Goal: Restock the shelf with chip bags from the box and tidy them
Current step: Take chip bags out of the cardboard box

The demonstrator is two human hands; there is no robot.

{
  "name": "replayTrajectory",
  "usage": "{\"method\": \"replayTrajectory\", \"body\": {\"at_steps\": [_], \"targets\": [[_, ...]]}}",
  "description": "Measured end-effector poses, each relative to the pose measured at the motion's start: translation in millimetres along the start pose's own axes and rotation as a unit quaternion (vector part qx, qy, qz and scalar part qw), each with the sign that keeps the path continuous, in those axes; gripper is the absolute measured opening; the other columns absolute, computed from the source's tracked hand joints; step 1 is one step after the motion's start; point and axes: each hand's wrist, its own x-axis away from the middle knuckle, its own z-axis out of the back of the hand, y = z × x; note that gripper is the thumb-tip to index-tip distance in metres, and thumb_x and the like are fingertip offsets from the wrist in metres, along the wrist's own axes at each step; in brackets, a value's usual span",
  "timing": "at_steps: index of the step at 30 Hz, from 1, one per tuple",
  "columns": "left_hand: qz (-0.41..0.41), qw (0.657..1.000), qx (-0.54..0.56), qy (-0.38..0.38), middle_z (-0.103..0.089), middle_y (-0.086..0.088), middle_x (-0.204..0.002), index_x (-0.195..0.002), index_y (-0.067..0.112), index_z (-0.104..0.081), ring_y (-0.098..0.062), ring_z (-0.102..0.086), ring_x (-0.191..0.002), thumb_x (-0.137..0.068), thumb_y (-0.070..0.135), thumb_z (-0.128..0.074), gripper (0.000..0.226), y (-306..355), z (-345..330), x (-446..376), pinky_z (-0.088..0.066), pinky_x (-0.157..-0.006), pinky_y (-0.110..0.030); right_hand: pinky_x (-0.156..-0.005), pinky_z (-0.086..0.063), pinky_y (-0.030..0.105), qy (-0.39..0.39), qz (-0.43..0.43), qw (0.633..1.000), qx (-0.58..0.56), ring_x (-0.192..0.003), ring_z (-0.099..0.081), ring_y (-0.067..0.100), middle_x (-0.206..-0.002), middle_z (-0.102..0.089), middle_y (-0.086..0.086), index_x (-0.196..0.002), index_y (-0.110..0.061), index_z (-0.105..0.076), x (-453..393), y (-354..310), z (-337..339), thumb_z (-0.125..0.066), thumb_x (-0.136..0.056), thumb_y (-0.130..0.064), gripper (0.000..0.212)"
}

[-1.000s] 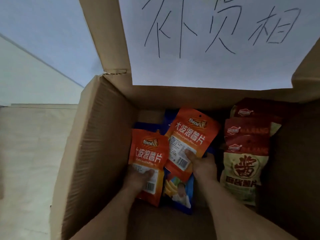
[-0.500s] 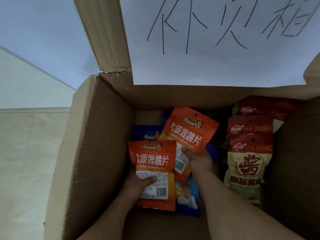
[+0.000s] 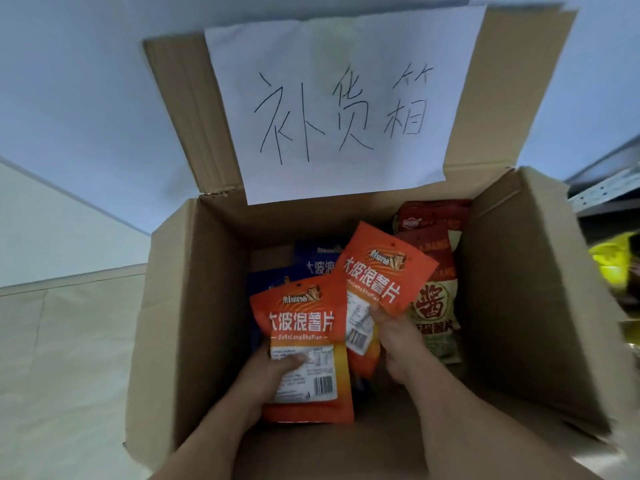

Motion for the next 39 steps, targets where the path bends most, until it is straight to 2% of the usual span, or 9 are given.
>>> {"method": "replayTrajectory", "body": {"at_steps": [3, 7, 10, 15, 18, 24, 26, 33, 39], "targets": [[-0.021, 1.0, -0.002, -0.007, -0.08, -0.007, -0.104, -0.122, 0.017, -0.064, -0.027, -0.077, -0.096, -0.087, 0.012, -0.078, 0.038, 11, -8, 34, -0.058, -0.094, -0.049, -0.1, -0.05, 0.051, 0.002, 0.019, 1.0, -0.003, -0.105, -0.067, 0.028, -0.113, -0.071, 0.006, -0.097, -0.027, -0.062, 40, -10, 27, -0.058, -0.101, -0.026, 0.006], [-0.052, 0.998, 0.002, -0.023, -0.08, -0.009, -0.101, -0.117, 0.013, -0.066, -0.029, -0.078, -0.092, -0.087, 0.012, -0.079, 0.032, 28, -25, 88, -0.06, -0.088, -0.046, -0.091, -0.054, 0.046, -0.018, 0.043, 0.998, -0.038, -0.098, -0.071, 0.026, -0.11, -0.074, 0.005, -0.108, -0.021, -0.064, 101, -31, 62, -0.057, -0.101, -0.032, 0.015], [-0.082, 0.996, -0.019, -0.042, -0.08, -0.008, -0.102, -0.117, 0.015, -0.066, -0.03, -0.077, -0.094, -0.084, 0.02, -0.083, 0.037, 38, -36, 139, -0.058, -0.094, -0.052, -0.08, -0.057, 0.042, -0.037, 0.084, 0.994, -0.056, -0.098, -0.073, 0.026, -0.108, -0.076, 0.004, -0.118, -0.02, -0.063, 159, -42, 91, -0.056, -0.1, -0.035, 0.024], [-0.142, 0.985, -0.068, -0.074, -0.079, -0.008, -0.107, -0.12, 0.015, -0.066, -0.032, -0.077, -0.098, -0.082, 0.023, -0.085, 0.044, 44, -59, 238, -0.056, -0.098, -0.056, -0.071, -0.058, 0.041, -0.046, 0.161, 0.983, -0.069, -0.089, -0.075, 0.023, -0.109, -0.076, 0.005, -0.114, -0.024, -0.064, 276, -50, 143, -0.062, -0.098, -0.031, 0.017], [-0.181, 0.973, -0.1, -0.098, -0.079, -0.007, -0.107, -0.118, 0.018, -0.067, -0.032, -0.077, -0.098, -0.08, 0.028, -0.087, 0.044, 44, -78, 299, -0.056, -0.096, -0.056, -0.077, -0.059, 0.044, -0.05, 0.189, 0.977, -0.085, -0.096, -0.075, 0.027, -0.111, -0.076, 0.006, -0.125, -0.02, -0.061, 338, -48, 167, -0.067, -0.095, -0.024, 0.03], [-0.241, 0.947, -0.15, -0.15, -0.08, -0.008, -0.104, -0.115, 0.015, -0.068, -0.03, -0.077, -0.094, -0.089, 0.019, -0.077, 0.028, 38, -114, 397, -0.057, -0.096, -0.055, -0.079, -0.058, 0.053, -0.057, 0.214, 0.963, -0.152, -0.09, -0.075, 0.033, -0.102, -0.078, 0.011, -0.113, -0.017, -0.065, 448, -33, 211, -0.059, -0.1, -0.022, 0.015], [-0.251, 0.94, -0.158, -0.17, -0.079, -0.01, -0.105, -0.116, 0.013, -0.068, -0.033, -0.077, -0.096, -0.088, 0.017, -0.078, 0.03, 34, -120, 413, -0.056, -0.097, -0.056, -0.081, -0.058, 0.054, -0.049, 0.215, 0.962, -0.162, -0.093, -0.075, 0.034, -0.105, -0.077, 0.013, -0.119, -0.015, -0.063, 472, -26, 225, -0.058, -0.1, -0.024, 0.021], [-0.295, 0.882, -0.226, -0.289, -0.077, -0.011, -0.116, -0.123, 0.019, -0.067, -0.035, -0.074, -0.106, -0.078, 0.029, -0.087, 0.05, 14, -144, 485, -0.052, -0.1, -0.059, -0.09, -0.056, 0.057, 0.066, 0.267, 0.939, -0.205, -0.098, -0.074, 0.033, -0.106, -0.077, 0.011, -0.121, -0.014, -0.064, 570, 32, 291, -0.061, -0.099, -0.024, 0.024], [-0.295, 0.856, -0.242, -0.348, -0.076, -0.014, -0.116, -0.125, 0.013, -0.066, -0.036, -0.073, -0.107, -0.084, 0.015, -0.08, 0.043, -18, -183, 538, -0.052, -0.102, -0.058, -0.07, -0.061, 0.046, 0.166, 0.315, 0.909, -0.218, -0.087, -0.076, 0.031, -0.1, -0.078, 0.01, -0.114, -0.014, -0.066, 650, 79, 351, -0.062, -0.099, -0.022, 0.018]]}}
